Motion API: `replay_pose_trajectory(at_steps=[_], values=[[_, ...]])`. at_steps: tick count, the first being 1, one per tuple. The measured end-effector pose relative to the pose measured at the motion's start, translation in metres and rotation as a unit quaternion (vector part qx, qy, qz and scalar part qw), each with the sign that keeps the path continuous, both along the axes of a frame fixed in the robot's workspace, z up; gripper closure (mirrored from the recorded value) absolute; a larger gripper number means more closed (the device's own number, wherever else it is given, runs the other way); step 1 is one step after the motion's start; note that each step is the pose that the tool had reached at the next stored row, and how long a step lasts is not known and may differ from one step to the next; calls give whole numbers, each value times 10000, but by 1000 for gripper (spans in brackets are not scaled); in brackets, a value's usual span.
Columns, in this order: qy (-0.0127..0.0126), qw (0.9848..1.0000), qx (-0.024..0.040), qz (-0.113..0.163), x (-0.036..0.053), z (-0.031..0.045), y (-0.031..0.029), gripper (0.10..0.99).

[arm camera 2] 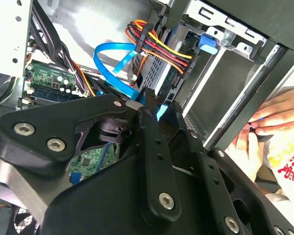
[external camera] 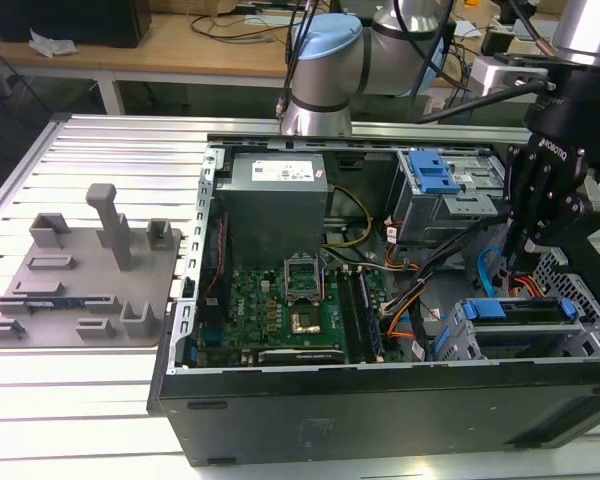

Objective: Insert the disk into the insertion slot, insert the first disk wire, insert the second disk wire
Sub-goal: 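Insert the second disk wire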

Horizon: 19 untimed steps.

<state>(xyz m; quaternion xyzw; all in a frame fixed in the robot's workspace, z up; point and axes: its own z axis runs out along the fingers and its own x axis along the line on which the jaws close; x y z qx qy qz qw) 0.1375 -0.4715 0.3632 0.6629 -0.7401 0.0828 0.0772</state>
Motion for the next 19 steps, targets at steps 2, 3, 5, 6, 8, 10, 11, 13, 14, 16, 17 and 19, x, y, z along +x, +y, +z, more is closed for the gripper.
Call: replay_pose_trajectory(at_steps=[2, 3, 5, 6, 8, 10, 11, 13, 14, 16, 17, 19], values=[[0, 10000, -4, 0, 0, -1, 1, 784], [0, 10000, -10, 0, 0, -1, 1, 784], [0, 10000, -21, 0, 0, 0, 1, 784], [0, 10000, -22, 0, 0, 1, 1, 784], [0, 10000, -22, 0, 0, 0, 1, 800], [0, 10000, -22, 0, 0, 0, 1, 875], [0, 10000, -22, 0, 0, 0, 1, 875], [0, 10000, -22, 0, 0, 0, 1, 875], [0, 10000, -22, 0, 0, 0, 1, 886], [0, 10000, -22, 0, 0, 0, 1, 925], [0, 10000, -22, 0, 0, 0, 1, 925], [-1, 10000, -21, 0, -2, 0, 1, 925]])
